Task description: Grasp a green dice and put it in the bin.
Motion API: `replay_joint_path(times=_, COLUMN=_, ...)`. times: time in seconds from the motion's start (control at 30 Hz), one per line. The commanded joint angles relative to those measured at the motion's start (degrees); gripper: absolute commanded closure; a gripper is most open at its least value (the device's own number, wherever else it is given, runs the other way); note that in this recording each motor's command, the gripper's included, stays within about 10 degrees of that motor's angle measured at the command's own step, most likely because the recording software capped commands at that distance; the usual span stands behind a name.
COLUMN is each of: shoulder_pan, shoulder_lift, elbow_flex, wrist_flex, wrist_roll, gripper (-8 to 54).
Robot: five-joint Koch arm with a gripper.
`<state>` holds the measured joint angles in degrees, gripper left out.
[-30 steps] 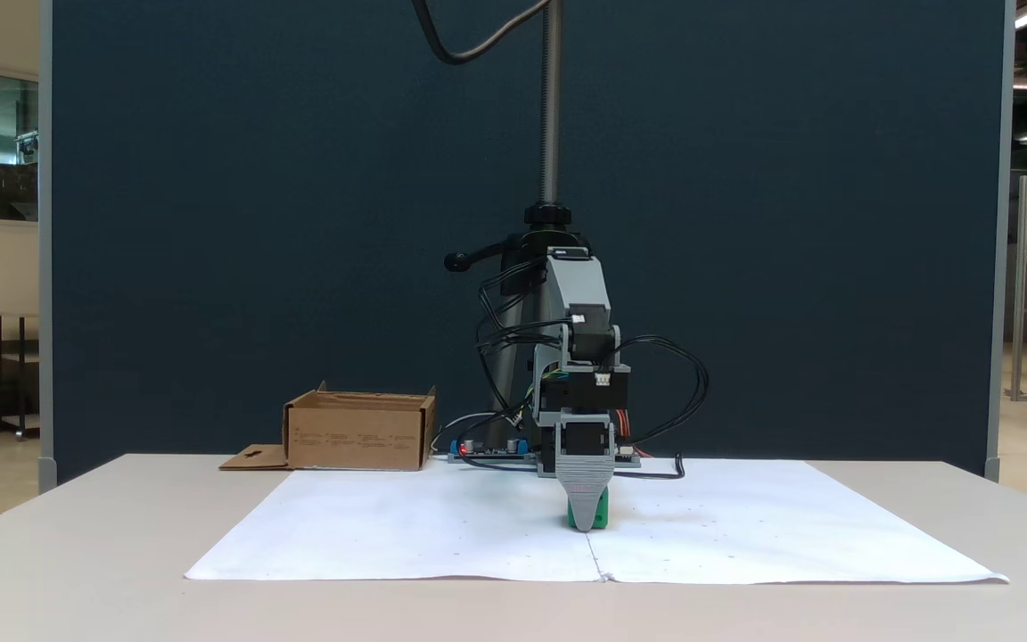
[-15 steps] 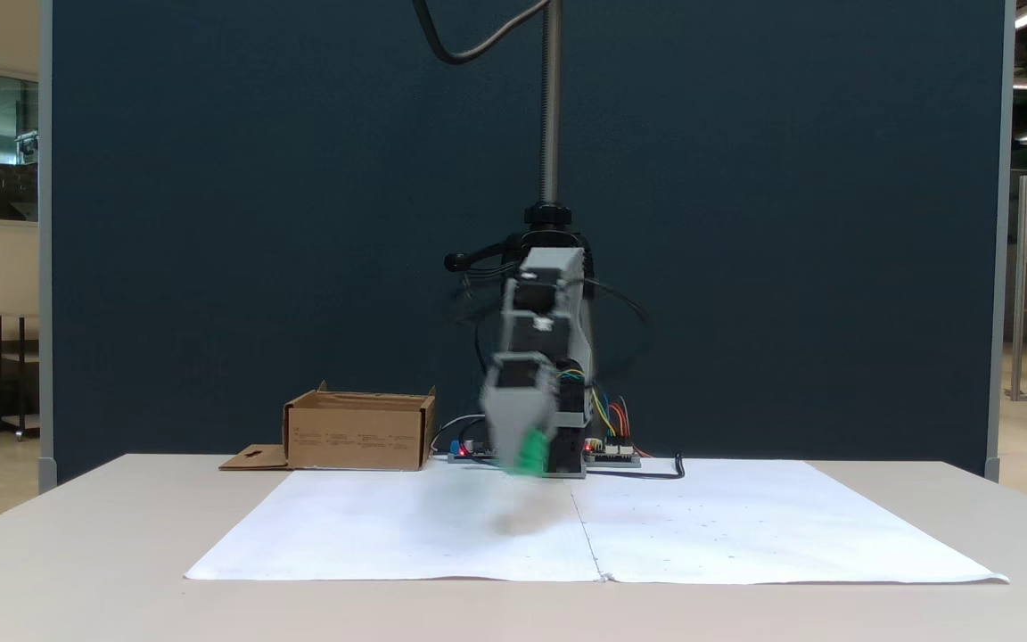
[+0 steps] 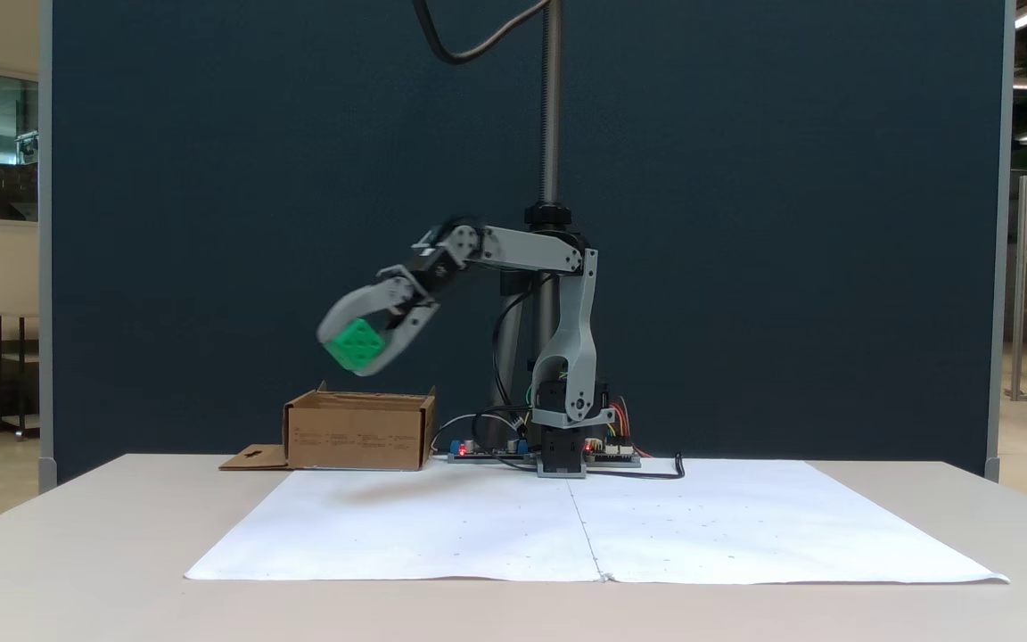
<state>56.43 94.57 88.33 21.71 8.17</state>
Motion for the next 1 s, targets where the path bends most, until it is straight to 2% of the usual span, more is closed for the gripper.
replay_joint_path(times=0.0, shoulder_pan=4.3, shoulder_lift=3.0, elbow_flex=-3.1, wrist_flex=0.5, wrist_roll=2.6, gripper=33.7)
replay_joint_path(times=0.5, shoulder_pan=30.2, shoulder_lift=3.1, elbow_flex=-0.7, wrist_flex=3.3, wrist_roll=-2.5, gripper=33.7)
replay_joint_path(times=0.97, shoulder_pan=45.4, shoulder_lift=1.1, elbow_flex=4.5, wrist_flex=3.4, wrist_roll=-14.2, gripper=33.8)
